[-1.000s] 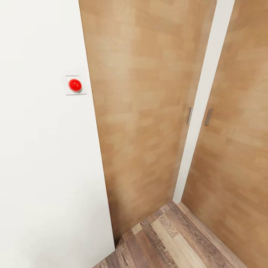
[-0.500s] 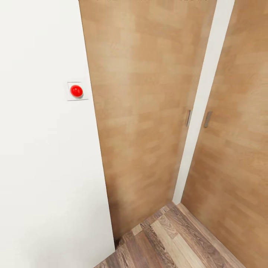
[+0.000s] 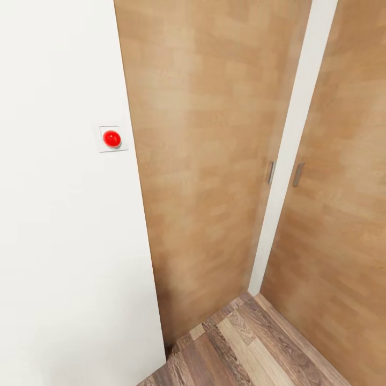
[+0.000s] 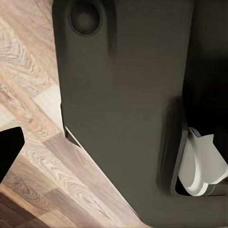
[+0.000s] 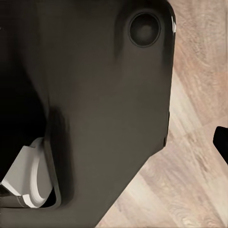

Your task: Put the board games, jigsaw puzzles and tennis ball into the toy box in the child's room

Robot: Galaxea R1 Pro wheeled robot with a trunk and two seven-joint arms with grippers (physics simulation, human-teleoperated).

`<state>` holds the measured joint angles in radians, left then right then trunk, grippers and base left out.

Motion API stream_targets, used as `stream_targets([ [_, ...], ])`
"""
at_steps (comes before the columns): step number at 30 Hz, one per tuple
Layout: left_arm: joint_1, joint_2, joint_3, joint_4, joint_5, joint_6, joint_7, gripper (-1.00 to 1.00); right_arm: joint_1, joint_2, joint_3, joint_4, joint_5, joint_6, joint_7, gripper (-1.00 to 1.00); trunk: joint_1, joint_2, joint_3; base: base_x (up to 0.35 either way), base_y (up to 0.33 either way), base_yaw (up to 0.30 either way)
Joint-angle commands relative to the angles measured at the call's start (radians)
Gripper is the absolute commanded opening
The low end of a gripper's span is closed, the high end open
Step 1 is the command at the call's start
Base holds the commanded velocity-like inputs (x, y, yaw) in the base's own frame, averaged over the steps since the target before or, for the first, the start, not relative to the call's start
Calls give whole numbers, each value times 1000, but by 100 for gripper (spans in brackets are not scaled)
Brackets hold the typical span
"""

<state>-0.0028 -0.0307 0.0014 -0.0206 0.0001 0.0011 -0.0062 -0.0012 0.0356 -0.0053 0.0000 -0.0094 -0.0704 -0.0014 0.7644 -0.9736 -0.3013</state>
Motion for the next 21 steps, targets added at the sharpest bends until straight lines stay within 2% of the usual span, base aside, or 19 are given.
stream_targets([
  [1,0,0,0,-1,0,0,0,100,0,1,-1,0,-1,-5,0,100,-4,7,2,0,0,0],
  [9,-1,0,0,-2,0,0,0,100,0,4,-1,0,-4,-50,0,100,-35,63,33,0,0,-79],
  [21,-1,0,0,-3,0,2,0,100,1,-2,1,0,-6,-80,2,100,-81,147,85,0,0,-162],
])
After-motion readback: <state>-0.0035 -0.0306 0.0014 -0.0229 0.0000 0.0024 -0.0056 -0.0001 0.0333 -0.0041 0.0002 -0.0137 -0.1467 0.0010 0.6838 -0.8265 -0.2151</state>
